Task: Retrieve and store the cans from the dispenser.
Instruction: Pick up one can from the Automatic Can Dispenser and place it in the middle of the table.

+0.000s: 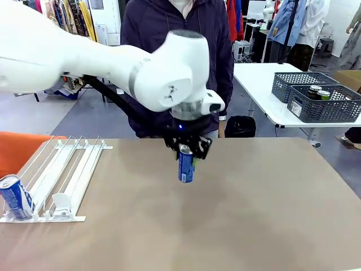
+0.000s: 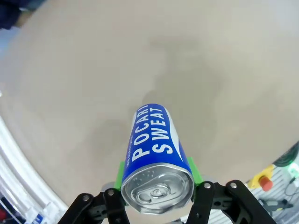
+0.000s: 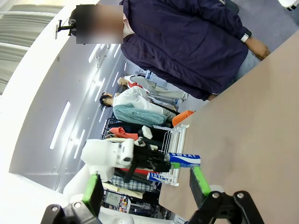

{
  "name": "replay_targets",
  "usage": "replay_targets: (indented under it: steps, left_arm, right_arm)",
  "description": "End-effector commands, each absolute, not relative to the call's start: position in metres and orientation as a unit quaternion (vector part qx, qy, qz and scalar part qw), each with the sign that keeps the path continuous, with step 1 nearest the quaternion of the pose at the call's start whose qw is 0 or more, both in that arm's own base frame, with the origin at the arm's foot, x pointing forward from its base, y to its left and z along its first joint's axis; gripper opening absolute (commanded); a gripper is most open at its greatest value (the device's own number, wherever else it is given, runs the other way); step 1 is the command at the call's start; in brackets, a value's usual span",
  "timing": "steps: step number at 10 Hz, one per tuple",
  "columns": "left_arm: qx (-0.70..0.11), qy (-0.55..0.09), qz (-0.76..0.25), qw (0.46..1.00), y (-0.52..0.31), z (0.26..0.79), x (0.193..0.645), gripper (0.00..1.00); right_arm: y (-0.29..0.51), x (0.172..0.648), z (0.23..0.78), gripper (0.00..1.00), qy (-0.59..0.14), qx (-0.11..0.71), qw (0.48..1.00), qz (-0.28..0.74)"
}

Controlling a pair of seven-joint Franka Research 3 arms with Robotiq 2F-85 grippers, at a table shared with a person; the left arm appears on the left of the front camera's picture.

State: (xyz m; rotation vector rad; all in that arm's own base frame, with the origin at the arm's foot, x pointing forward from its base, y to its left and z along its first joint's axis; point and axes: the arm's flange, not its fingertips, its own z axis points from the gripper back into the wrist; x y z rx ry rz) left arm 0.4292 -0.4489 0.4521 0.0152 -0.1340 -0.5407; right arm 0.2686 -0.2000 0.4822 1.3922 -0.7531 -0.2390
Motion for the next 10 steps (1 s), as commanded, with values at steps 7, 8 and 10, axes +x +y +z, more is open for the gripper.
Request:
replay_targets:
  steps: [7,8,10]
  left_arm:
    - [-0.022,-0.037,-0.277,0.96,-0.463,0.408,0.452,0.0]
    - [-0.018,-0.034,-0.274,0.961,-0.463,0.409,0.452,0.43]
    - [-0.021,-0.034,-0.271,0.962,-0.461,0.413,0.452,1.0]
  right_arm:
    - [-0.2,0.271,0.487,1.0,-0.346,0.632,0.685,-0.108]
    - [-0.2,0.271,0.487,1.0,-0.346,0.632,0.685,-0.108]
    - [-0.2,0.271,0.487,1.0,-0.346,0.632,0.685,-0.108]
